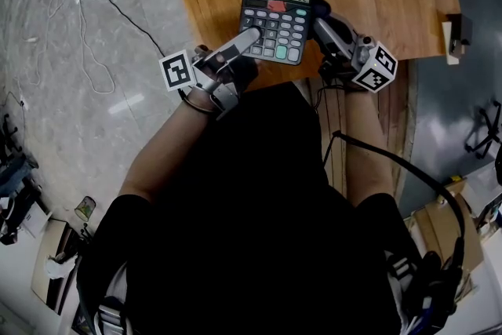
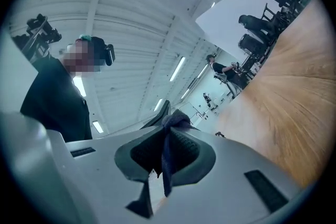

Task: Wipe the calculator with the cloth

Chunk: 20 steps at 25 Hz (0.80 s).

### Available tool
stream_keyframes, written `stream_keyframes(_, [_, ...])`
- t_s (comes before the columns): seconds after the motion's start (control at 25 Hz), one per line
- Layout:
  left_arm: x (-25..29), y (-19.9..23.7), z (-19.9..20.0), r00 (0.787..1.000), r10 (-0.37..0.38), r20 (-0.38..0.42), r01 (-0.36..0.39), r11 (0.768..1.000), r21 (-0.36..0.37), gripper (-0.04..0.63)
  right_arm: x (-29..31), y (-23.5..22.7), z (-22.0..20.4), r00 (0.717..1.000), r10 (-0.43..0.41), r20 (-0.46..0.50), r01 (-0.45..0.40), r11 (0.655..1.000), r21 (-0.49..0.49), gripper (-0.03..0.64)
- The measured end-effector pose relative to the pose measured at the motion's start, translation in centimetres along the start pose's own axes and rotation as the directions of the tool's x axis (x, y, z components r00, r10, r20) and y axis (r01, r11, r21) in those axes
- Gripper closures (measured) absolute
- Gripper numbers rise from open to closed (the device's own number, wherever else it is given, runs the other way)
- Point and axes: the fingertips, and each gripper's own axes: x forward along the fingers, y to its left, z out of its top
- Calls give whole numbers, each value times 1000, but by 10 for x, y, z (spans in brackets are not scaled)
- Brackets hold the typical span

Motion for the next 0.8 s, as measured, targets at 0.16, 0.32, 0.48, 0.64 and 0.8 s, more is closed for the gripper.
stream_keyframes(0.16, [-2, 2, 3, 999, 16, 33, -17, 1000, 25, 523, -10, 20, -16, 999, 49, -22, -48, 999, 21, 580])
stream_keyframes(0.32, [-1, -3, 4, 999, 6, 39, -8, 999, 36, 523, -1, 40, -43, 990, 97, -102, -96, 995, 21, 580])
stream_keyframes(0.48, [2, -5, 1, 1000, 2, 15, -2, 1000, 24, 523, 21, 51, -63, 978, 117, -171, -119, 993, -1, 580])
stream_keyframes(0.64, [2, -4, 0, 1000, 6, 5, -6, 1000, -9, 523, 39, 48, -62, 975, 96, -199, -110, 992, -61, 580])
stream_keyframes(0.8, [1, -1, 0, 1000, 7, 3, -7, 999, -31, 523, 41, 29, -50, 980, 25, -195, -53, 989, -141, 580])
